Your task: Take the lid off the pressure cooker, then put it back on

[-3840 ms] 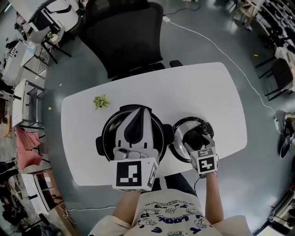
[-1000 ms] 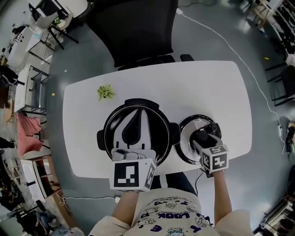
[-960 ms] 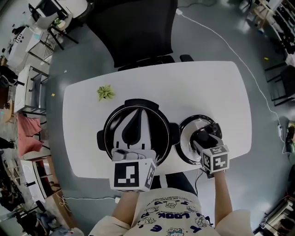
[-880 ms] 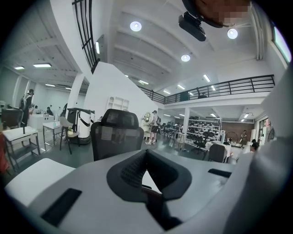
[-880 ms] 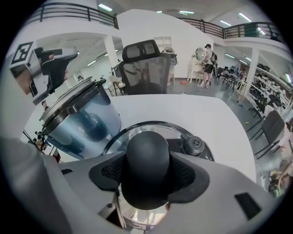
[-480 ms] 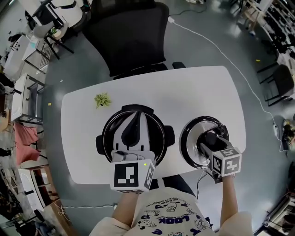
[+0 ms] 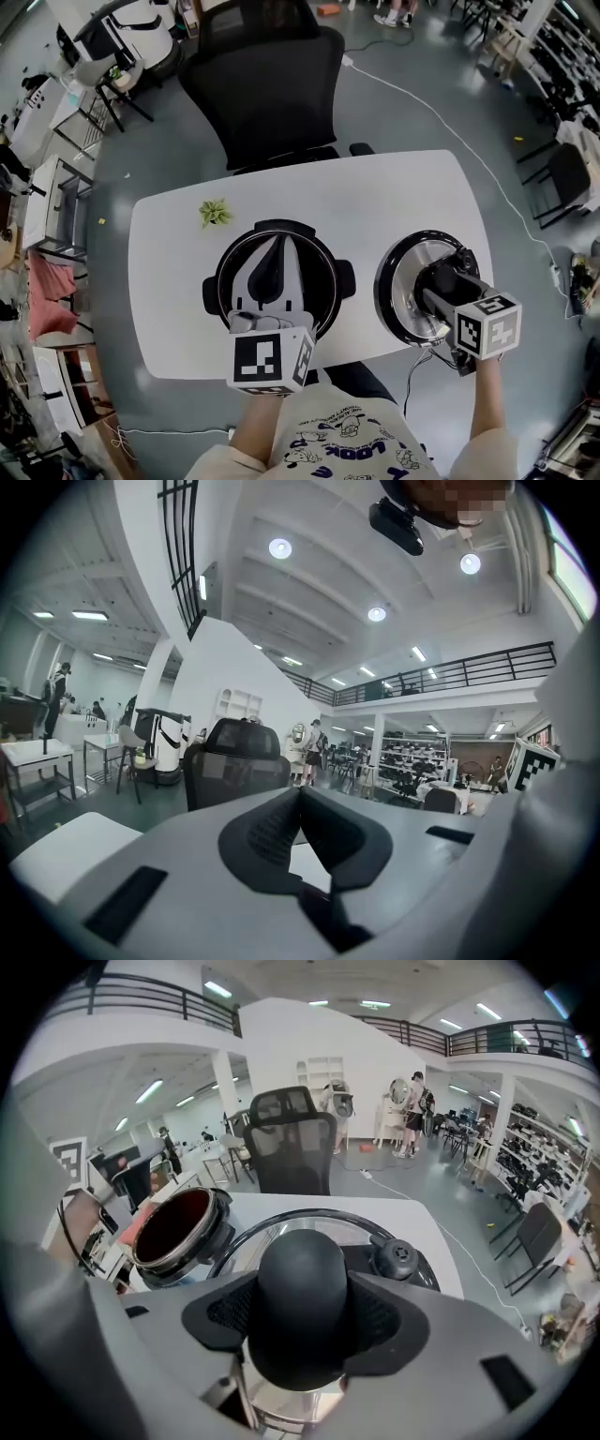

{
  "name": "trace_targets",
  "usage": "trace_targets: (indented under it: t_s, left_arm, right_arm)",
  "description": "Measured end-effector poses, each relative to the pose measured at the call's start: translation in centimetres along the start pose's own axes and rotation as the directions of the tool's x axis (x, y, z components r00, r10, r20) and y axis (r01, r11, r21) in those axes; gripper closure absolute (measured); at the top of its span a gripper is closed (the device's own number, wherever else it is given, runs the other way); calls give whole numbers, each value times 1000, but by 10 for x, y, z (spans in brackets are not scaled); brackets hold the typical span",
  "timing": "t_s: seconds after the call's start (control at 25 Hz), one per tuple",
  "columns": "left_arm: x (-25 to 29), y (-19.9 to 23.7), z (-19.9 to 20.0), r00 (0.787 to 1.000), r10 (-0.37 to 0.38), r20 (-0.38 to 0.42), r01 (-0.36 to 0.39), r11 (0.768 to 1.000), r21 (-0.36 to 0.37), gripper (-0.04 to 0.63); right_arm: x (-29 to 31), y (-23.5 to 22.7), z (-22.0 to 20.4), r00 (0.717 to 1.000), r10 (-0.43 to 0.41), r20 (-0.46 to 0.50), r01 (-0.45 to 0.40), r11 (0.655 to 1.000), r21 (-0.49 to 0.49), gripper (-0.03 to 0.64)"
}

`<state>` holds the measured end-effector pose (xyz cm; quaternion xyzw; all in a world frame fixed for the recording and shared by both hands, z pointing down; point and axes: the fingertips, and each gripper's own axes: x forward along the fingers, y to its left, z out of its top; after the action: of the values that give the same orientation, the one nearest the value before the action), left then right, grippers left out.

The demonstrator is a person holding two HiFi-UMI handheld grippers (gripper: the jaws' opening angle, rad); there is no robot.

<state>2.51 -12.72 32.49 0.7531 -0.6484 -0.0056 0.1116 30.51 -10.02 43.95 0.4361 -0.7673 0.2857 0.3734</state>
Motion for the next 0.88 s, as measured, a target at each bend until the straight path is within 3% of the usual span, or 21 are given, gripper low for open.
trace_targets:
  t_s: [0.24,0.44,0.88]
  left_arm:
    - [-23,19,10,998,48,27,-48,999,-4,581]
    - [-46,45,22,988,130,80,-126,990,-63,581]
    - [-105,109,24,952,290,95,-283,956,-80,581]
  right_arm:
    - [-10,31,32,996,83,23,-82,995,-50,324]
    - [-8,65,53,991,134,21,-129,981,-145,324]
    - [10,156,87,964,264,-37,-261,905,-335,324]
